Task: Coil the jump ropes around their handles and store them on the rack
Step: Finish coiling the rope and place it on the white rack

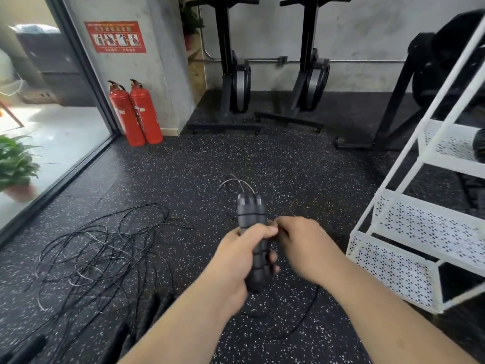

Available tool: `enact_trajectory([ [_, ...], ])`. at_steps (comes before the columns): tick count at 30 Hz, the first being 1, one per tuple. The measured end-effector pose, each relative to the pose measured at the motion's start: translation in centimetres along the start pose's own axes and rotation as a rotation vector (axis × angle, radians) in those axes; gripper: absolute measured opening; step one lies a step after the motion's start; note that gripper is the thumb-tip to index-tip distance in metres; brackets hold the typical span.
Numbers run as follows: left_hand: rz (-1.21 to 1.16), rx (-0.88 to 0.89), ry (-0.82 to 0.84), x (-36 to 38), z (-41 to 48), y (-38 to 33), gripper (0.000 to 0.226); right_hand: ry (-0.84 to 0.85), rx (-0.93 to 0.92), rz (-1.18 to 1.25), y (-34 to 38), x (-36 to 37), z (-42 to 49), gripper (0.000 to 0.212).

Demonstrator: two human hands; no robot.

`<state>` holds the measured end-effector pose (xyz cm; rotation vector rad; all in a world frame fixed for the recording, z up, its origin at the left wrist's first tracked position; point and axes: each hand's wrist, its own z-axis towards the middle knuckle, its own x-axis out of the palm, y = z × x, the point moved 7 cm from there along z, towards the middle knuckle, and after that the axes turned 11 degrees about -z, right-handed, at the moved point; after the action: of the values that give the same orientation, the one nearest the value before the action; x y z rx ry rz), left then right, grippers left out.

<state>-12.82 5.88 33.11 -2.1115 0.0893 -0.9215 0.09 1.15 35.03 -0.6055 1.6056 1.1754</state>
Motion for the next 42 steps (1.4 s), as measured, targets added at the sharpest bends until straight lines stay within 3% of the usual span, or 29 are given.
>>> enact_trajectory([
  [3, -0.113, 0.0, -0.051, -0.3, 0.6, 0.5, 0.027, 0.0, -0.029, -0.006, 0.3, 0.1, 0.0, 0.024],
  [7, -0.075, 0.037, 0.01, -0.3, 0.8, -1.2, 0.032, 0.038, -0.068, 0.007, 0.1, -0.2, 0.0, 0.035],
  [11, -0.213, 0.226, -0.122, -3.0, 1.5, -6.1, 0.034, 0.08, -0.059, 0.09, -1.4, -2.1, 0.1, 0.033],
  [14, -0.39, 0.331, -0.16, -5.1, 1.7, -9.0, 0.034, -0.007, -0.055, 0.138, -2.4, -3.9, 0.2, 0.032],
  [18, -0.303, 0.213, -0.087, -3.2, 1.2, -6.5, 0.04, -0.126, -0.031, 0.17, -2.2, -3.8, 0.2, 0.034],
  [22, -0.1, 0.061, 0.103, 1.1, -0.1, -1.2, 0.045, -0.12, -0.039, 0.045, -1.0, -2.4, 0.5, 0.034],
  [27, -0.174, 0.003, 0.082, 1.6, -0.2, 0.6, 0.046, -0.093, -0.049, 0.02, -0.5, -2.0, 0.6, 0.028],
  [30, -0.167, 0.035, 0.105, 1.2, 0.0, -1.1, 0.057, -0.058, -0.095, 0.043, -0.4, -2.0, 0.6, 0.026],
  [37, -0.271, 0.264, -0.068, -2.8, 1.1, -6.9, 0.043, -0.062, -0.076, 0.148, -1.2, -3.5, 0.6, 0.031],
  [42, -0.187, 0.17, 0.0, -1.3, 0.4, -4.0, 0.043, -0.151, -0.036, 0.154, -0.5, -3.1, 0.5, 0.03],
])
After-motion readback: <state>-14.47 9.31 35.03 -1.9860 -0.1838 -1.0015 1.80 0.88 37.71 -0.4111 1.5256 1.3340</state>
